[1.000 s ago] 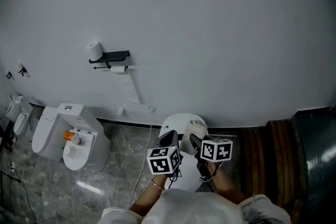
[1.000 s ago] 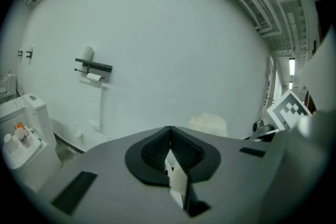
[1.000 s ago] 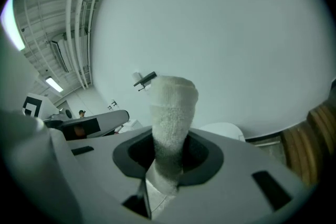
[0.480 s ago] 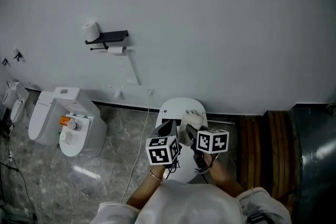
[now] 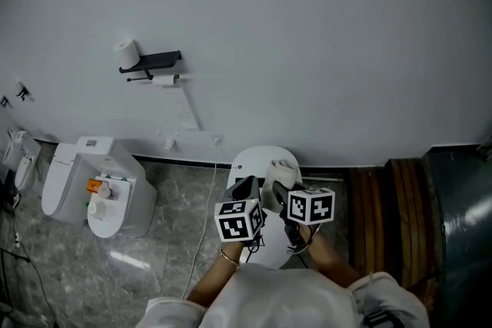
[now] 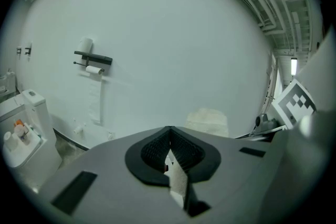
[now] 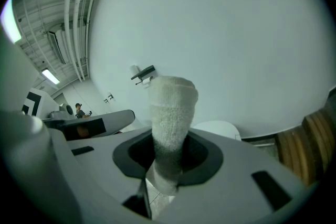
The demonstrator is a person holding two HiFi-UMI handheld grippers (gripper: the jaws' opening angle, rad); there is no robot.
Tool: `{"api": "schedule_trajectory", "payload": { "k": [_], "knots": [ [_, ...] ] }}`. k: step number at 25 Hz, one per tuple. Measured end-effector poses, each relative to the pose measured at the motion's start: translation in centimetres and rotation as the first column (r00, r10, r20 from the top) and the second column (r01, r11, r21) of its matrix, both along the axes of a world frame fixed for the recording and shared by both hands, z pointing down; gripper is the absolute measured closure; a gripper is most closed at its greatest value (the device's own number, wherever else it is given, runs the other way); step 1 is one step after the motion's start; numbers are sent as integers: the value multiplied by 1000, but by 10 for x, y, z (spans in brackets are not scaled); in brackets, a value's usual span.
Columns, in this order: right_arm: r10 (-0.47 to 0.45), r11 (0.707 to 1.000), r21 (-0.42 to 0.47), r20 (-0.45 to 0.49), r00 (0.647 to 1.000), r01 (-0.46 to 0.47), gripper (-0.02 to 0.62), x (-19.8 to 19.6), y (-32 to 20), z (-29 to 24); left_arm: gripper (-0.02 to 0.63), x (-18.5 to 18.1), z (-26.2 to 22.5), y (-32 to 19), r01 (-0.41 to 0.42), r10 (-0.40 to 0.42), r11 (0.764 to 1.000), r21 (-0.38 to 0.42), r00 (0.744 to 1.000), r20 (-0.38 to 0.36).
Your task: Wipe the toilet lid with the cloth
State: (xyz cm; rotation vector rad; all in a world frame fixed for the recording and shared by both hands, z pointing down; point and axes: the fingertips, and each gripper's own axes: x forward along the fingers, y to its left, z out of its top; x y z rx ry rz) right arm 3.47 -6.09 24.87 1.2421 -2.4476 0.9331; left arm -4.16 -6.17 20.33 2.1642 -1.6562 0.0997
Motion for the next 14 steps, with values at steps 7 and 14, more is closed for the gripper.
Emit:
{"api": "schedule_trajectory", "payload": {
  "k": [7, 14],
  "knots": [
    [-2, 1000, -2, -3, 1000, 2, 499, 0, 0, 1, 594, 1, 0, -1, 3, -3, 1000, -5, 1000, -5],
    [-11, 1000, 1, -3, 1000, 11, 499, 0, 1, 0, 594, -1, 3, -1, 20, -20, 1000, -12, 1000, -16]
  ]
}}
